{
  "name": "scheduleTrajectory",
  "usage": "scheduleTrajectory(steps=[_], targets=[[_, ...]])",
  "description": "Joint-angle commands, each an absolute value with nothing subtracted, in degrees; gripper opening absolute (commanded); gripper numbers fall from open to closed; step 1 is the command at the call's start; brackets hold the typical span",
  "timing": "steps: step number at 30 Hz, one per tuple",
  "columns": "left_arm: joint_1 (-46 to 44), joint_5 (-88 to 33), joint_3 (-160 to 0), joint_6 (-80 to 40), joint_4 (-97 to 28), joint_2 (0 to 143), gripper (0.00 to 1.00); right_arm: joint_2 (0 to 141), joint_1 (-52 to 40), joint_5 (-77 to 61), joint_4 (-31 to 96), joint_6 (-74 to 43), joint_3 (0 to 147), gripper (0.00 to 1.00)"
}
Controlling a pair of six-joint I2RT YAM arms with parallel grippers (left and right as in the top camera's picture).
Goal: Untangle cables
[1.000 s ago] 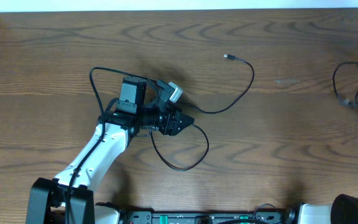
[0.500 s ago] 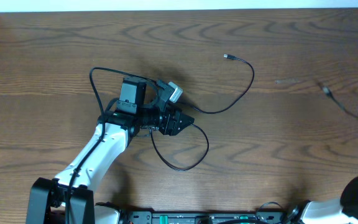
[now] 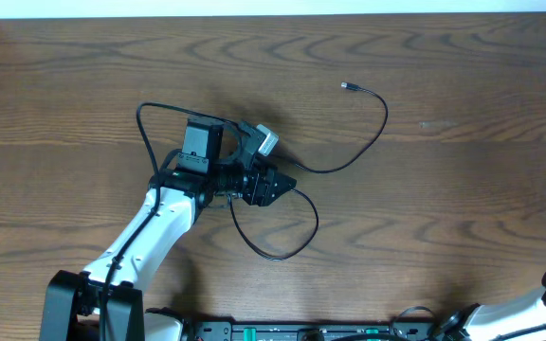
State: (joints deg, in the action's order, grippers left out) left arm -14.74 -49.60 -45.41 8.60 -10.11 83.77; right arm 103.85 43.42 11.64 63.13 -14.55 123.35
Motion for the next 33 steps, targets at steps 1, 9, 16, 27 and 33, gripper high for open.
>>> scheduleTrajectory(steps=[1, 9, 16, 27, 33], targets=[[-14.9, -49.7, -45.6, 8.5, -10.0, 82.9, 0.67, 108.0, 43.9, 13.5, 61.3, -11.7, 124.9, 0.01], [-15.0, -49.7, -45.6, 9.4, -10.0, 82.9, 0.67, 119.1, 43.9, 14.3, 57.7, -11.1, 124.9, 0.01], [-15.0, -49.7, -45.6, 9.3, -9.7, 82.9, 0.67, 125.7, 45.3, 17.9, 56.8, -10.0, 124.9, 0.01], [-15.4, -50.3, -45.6, 7.9, -7.4, 82.9, 0.67, 132.6, 56.6, 15.3, 61.9, -12.1, 124.6, 0.01], [-17.1, -50.3, -45.6, 7.9, -5.0, 82.9, 0.67, 135.0, 56.9, 13.9, 60.8, -11.7, 124.6, 0.01]])
